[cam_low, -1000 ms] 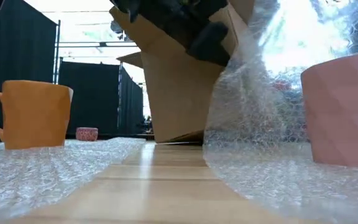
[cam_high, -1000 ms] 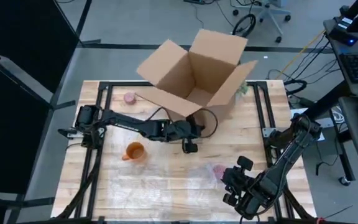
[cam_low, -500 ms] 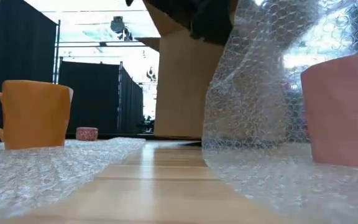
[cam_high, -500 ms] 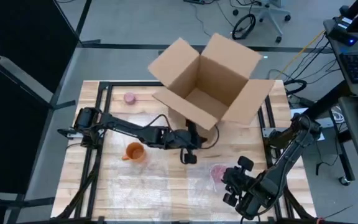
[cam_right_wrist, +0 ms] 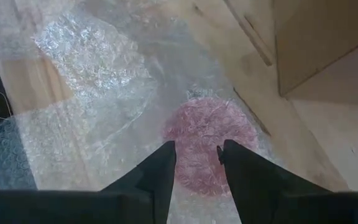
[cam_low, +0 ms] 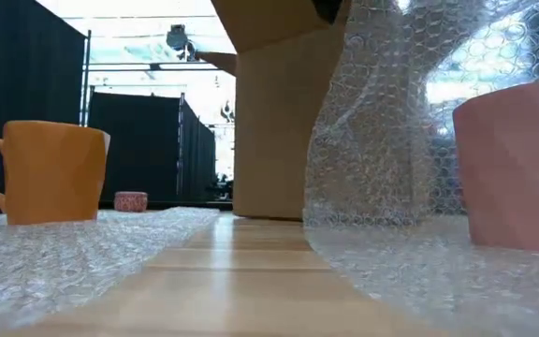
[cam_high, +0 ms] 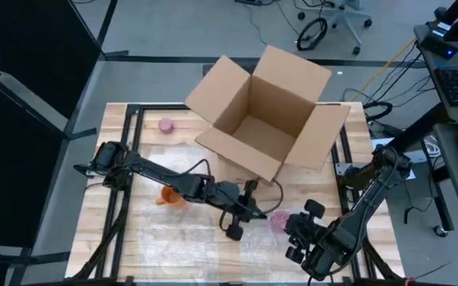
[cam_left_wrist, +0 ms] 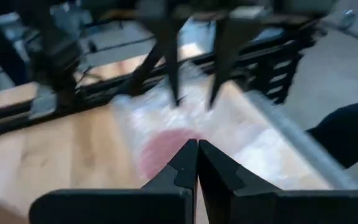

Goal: Wrap mug
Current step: Wrap the pink mug in the bubble wrap

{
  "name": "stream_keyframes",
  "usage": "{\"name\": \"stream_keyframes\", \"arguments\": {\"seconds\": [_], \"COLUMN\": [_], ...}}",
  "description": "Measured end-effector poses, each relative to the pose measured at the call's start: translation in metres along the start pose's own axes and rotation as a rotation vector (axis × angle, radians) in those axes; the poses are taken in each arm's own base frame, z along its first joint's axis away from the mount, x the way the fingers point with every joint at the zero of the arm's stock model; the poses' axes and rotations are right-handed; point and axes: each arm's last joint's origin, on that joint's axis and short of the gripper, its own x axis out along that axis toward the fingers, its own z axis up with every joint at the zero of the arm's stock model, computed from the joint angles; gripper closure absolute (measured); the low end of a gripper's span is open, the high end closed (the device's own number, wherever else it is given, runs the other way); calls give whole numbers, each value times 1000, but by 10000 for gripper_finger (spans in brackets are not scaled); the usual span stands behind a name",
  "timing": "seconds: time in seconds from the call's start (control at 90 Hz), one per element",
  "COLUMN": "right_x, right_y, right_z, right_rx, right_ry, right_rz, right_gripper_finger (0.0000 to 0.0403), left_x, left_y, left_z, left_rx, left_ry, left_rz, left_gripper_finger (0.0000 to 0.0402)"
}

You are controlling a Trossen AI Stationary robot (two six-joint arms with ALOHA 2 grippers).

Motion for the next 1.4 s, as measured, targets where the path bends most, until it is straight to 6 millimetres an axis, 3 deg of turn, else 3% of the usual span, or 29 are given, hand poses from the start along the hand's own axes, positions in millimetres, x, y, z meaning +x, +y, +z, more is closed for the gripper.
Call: {"name": "stream_keyframes", "arguments": {"seconds": [0.222,0.544,0.7,0.833,1.056,1.178,1.4], "right_x": [-2,-11,-12,6,44,67,98], "right_y": [2,0,0,-2,-14,-14,-30], "right_z": [-3,-10,-11,0,10,11,7], "right_rx": [1,63,131,184,196,181,210], "right_ry": [51,138,67,8,125,202,280], "right_rz": [26,28,11,-10,-44,25,0], "right_gripper_finger": [280,280,280,280,280,280,280], "left_x": [12,40,46,48,48,48,48], "left_y": [-10,-15,-12,-12,-19,-22,-26], "left_z": [-5,-38,-44,-50,-52,-53,-58], "left_rx": [15,-11,-13,-15,-10,-9,-6], "left_ry": [-35,19,4,39,71,81,130], "left_rz": [15,8,17,15,-3,-9,-20], "left_gripper_finger": [402,402,402,402,402,402,402]}}
